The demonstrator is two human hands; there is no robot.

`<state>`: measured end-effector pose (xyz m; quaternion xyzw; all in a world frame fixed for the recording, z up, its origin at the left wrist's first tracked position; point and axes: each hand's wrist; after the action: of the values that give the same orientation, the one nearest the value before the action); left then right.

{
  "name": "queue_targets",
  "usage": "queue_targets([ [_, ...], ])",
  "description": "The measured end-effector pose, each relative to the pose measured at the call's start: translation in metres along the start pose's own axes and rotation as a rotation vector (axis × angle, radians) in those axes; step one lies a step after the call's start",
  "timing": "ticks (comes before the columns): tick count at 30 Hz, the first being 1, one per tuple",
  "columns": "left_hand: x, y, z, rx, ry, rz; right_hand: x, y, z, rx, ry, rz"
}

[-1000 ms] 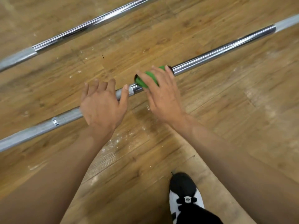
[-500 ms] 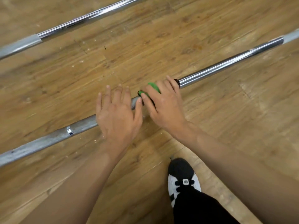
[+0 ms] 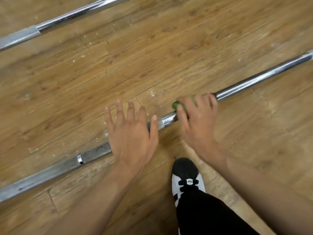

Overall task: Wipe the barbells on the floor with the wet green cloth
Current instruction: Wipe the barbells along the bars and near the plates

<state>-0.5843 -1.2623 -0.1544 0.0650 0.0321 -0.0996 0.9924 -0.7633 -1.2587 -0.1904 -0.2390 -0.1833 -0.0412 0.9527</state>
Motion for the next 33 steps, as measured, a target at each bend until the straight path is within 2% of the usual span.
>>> queue_targets([
  [2, -0.003, 0.012, -0.002, -0.019, 0.008, -0.015, 0.013, 0.022, 0.003, 0.069, -0.045, 0.124],
  [5, -0.008, 0.024, -0.002, 0.009, -0.002, -0.022, -0.018, 0.030, 0.017, 0.121, -0.024, 0.278],
  [10, -0.016, 0.044, -0.005, -0.001, 0.009, -0.068, -0.122, -0.001, 0.056, 0.016, 0.105, 0.012],
  [13, -0.020, 0.053, -0.009, -0.012, 0.027, -0.064, -0.132, 0.004, 0.062, 0.020, 0.122, -0.100],
  [15, -0.023, 0.058, -0.011, -0.023, 0.036, -0.071, -0.109, 0.018, 0.057, -0.019, 0.144, -0.166],
  [21, -0.029, 0.066, -0.011, -0.008, 0.045, -0.051, -0.011, 0.061, 0.036, 0.058, 0.014, 0.057],
  [25, -0.028, 0.067, -0.012, 0.001, 0.056, -0.057, -0.040, 0.055, 0.042, 0.079, 0.021, 0.250],
  [29, -0.027, 0.065, -0.011, -0.017, 0.061, -0.055, -0.105, 0.033, 0.049, -0.074, 0.088, 0.110],
  [33, -0.024, 0.057, -0.009, -0.009, 0.067, -0.046, -0.126, 0.017, 0.045, -0.132, 0.154, 0.058],
])
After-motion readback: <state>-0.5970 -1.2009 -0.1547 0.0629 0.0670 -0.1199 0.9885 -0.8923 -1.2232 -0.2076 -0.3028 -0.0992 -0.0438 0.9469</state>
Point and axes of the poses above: each hand's wrist, its own y-axis away from the middle knuckle, its own z-axis out of the back of the hand, x = y × z, and after that the axes turned 1 degree about -z, right-handed
